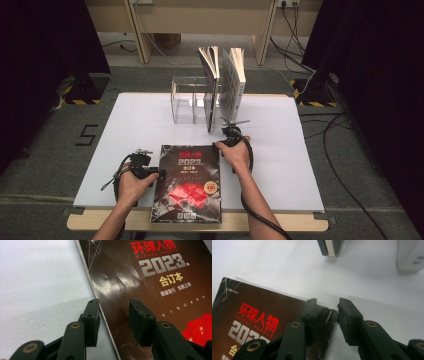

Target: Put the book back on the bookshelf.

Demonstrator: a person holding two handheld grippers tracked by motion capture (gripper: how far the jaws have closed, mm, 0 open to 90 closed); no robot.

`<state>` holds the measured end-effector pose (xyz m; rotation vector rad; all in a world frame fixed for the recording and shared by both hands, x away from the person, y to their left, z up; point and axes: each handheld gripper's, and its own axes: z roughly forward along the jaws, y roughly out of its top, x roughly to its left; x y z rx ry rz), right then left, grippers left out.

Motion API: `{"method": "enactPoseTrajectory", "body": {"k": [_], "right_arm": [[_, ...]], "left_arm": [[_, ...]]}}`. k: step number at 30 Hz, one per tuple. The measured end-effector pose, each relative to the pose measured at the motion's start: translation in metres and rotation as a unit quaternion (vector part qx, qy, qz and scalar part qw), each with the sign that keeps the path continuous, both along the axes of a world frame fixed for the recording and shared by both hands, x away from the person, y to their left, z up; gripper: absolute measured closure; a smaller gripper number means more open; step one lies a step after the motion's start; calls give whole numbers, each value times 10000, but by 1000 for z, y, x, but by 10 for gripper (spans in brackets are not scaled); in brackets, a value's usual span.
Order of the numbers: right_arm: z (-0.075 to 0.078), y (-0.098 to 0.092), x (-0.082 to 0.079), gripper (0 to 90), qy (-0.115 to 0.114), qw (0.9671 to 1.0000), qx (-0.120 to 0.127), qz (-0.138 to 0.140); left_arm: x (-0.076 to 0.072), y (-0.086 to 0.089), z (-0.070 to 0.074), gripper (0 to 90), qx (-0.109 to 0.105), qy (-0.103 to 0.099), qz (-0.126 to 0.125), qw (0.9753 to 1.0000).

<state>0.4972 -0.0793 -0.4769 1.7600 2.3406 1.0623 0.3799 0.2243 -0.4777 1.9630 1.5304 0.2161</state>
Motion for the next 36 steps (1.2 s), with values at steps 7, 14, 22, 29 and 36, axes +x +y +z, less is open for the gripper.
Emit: {"method": "enactPoseTrajectory", "body": {"k": [7,14,22,29,36], "right_arm": [[0,-4,-4,666,146,9997,215,-42],[-2,-6,-8,657,457,9974,552,83],[-3,-8,-5,741,598,9961,638,91],[1,-10,-6,860,694,9925,974,259],[4,-9,-10,874,508,9931,1024,265]], "left_arm": [[0,-1,0,612,61,-8,20,10000],[0,-2,0,612,74,-12,15,10000],[0,-1,0,612,63,-8,18,10000],[0,-1,0,616,55,-23,27,10000],[1,4,0,605,-110,14,-84,9999]]}}
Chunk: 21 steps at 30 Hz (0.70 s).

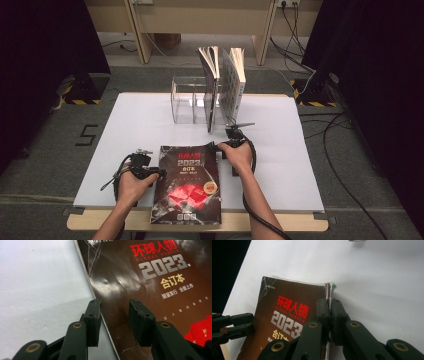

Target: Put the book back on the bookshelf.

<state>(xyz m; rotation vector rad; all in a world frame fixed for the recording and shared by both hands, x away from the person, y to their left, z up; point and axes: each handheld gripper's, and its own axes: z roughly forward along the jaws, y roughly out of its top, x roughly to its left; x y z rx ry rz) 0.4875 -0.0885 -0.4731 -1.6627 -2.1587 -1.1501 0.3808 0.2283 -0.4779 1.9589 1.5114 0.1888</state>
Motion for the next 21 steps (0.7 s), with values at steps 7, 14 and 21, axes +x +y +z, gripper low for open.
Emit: {"method": "enactPoseTrajectory", "body": {"k": [7,14,21], "right_arm": [[3,1,-4,875,-106,9999,76,-30],[10,1,-8,876,-275,9994,185,-21],[18,5,-14,877,-555,9980,295,2]], "left_arm": [[0,3,5,484,-80,-177,31,9998],[-1,11,18,425,-256,-461,212,9984],[-3,11,24,409,-358,-476,139,9981]]}}
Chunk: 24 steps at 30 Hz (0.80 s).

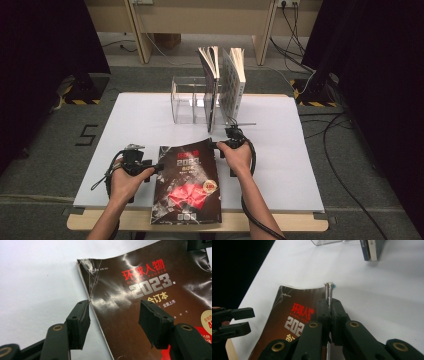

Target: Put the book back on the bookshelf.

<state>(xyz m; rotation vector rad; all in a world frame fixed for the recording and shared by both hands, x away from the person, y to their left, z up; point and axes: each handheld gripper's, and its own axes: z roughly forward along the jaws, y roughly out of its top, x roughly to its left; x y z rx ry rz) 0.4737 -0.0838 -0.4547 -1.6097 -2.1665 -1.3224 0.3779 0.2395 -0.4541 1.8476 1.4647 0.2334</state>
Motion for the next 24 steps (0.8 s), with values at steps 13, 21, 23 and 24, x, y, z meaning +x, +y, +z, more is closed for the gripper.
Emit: {"method": "enactPoseTrajectory", "body": {"k": [13,21,23,24], "right_arm": [[31,3,-14,878,-693,9974,208,-13],[52,5,-23,878,-1178,9924,293,-192],[58,5,-25,877,-1289,9908,321,-274],[60,4,-26,878,-1352,9898,336,-297]], "left_arm": [[-1,0,3,391,-13,-81,47,10000],[-3,0,12,372,-156,-296,73,9994],[-3,0,13,358,-180,-314,87,9993],[-3,0,13,353,-174,-330,106,9992]]}}
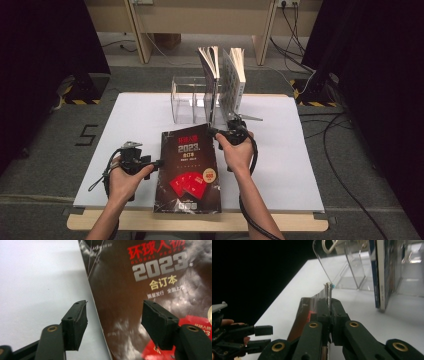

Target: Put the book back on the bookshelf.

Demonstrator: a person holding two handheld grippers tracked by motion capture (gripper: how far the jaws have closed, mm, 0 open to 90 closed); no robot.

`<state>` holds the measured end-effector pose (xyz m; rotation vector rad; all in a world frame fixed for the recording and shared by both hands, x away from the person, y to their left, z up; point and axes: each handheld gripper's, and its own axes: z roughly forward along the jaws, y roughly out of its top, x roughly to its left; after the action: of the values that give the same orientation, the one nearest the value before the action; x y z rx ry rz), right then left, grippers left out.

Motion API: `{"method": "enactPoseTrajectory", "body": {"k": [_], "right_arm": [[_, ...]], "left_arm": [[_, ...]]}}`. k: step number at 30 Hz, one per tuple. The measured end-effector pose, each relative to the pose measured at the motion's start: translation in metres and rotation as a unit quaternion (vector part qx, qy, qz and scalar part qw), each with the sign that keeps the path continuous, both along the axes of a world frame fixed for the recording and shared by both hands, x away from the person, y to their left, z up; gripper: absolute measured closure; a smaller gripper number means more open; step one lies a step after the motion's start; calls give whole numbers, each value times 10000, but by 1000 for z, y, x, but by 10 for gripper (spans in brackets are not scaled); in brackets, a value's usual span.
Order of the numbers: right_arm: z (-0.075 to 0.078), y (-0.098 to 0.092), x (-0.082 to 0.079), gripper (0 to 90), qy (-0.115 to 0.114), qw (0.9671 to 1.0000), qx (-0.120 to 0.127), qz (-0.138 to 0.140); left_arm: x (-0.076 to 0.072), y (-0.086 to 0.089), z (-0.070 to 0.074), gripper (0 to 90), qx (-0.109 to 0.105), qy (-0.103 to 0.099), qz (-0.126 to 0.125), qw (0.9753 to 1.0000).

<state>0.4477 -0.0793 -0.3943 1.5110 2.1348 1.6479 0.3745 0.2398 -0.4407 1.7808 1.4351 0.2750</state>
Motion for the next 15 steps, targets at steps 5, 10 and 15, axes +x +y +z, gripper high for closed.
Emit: {"method": "enactPoseTrajectory", "body": {"k": [5,10,15], "right_arm": [[13,2,-5,878,-271,9995,-49,-140],[25,4,-6,878,-518,9983,-68,-247],[36,7,-5,878,-665,9971,-49,-355]], "left_arm": [[0,-1,1,342,-28,-50,39,10000],[-2,-4,6,352,-125,-178,0,9998],[-6,-11,17,361,-198,-370,-107,9991]]}}
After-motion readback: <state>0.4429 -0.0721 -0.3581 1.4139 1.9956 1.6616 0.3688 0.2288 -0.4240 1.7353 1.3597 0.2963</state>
